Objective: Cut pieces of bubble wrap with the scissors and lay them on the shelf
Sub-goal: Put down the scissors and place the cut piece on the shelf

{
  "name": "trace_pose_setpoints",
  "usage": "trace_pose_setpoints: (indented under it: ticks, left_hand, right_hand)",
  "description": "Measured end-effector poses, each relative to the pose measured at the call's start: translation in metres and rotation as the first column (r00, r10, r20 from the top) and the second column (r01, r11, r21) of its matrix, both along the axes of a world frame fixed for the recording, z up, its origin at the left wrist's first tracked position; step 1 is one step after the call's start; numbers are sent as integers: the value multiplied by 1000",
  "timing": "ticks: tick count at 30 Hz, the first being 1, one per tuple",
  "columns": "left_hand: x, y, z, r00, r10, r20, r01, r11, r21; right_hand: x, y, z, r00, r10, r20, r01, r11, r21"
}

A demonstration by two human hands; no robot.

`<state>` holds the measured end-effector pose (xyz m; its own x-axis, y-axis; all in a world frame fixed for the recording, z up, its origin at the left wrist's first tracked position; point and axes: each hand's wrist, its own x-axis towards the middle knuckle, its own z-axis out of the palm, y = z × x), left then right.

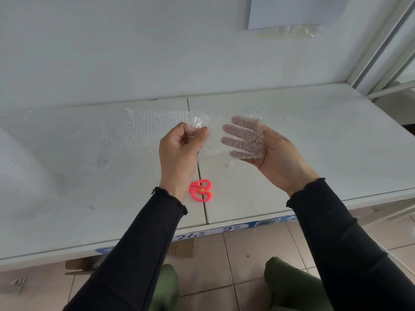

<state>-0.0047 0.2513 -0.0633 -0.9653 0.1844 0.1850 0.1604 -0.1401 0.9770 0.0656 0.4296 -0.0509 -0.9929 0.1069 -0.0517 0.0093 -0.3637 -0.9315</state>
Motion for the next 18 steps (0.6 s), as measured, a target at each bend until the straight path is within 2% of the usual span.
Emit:
trace_pose_setpoints:
  ticks: [3, 7, 11, 18]
  left_hand:
    - [-1, -1, -2, 999, 43, -30, -43, 999, -7]
    - [-2, -1, -4, 995, 75, -72, -77, 997, -25]
    - [-3, 0, -8, 992, 97, -84, -103, 993, -66]
    - [4, 0, -2, 982, 181, -53, -182, 983, -24]
  right_hand:
    - [-2, -1, 4, 998, -13, 68, 10, 999, 54]
    - [-3, -7, 5, 981, -164, 99, 130, 948, 291]
    - [-4, -13, 0, 943, -330, 51, 293, 890, 350]
    - [-9, -23, -4, 901, -420, -111, 426, 800, 422]
